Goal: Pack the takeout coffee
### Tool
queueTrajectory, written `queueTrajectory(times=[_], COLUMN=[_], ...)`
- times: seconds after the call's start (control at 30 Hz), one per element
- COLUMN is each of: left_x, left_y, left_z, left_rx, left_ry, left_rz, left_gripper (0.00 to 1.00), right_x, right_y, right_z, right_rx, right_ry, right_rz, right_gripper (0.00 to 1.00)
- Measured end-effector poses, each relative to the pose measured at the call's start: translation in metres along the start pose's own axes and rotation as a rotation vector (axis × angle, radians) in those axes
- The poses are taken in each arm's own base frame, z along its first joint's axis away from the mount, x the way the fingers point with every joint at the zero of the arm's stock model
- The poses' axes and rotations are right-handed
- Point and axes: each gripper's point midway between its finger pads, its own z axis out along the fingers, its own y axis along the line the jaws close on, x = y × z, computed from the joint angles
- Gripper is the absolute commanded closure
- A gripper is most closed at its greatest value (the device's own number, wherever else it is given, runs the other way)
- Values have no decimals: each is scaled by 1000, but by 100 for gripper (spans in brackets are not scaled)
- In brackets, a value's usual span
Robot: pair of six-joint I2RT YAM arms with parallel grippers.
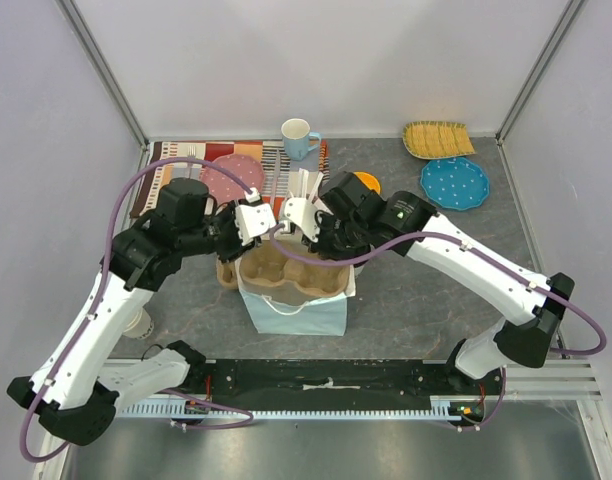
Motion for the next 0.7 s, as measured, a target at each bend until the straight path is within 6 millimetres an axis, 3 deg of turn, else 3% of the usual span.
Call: queueTrajectory(times=[0.33,0.4,0.6,0.7], left_x=[20,22,14,8], left_y=[4,3,-7,-12], left_z=[25,25,25,23], left_rx=[-6,-3,45,69], left_ry=[85,86,40,11], left_rz=[-123,-129,-142,-143], left_gripper=[48,55,97,98], right_x=[-4,-4,-11,-17], right_y=[2,1,2,3], right_z=[9,8,1,-1], right_rx=[40,49,59,64], right_ry=[8,0,-37,-61], right_rz=[-46,-59,-97,-118], right_gripper=[100,100,100,100])
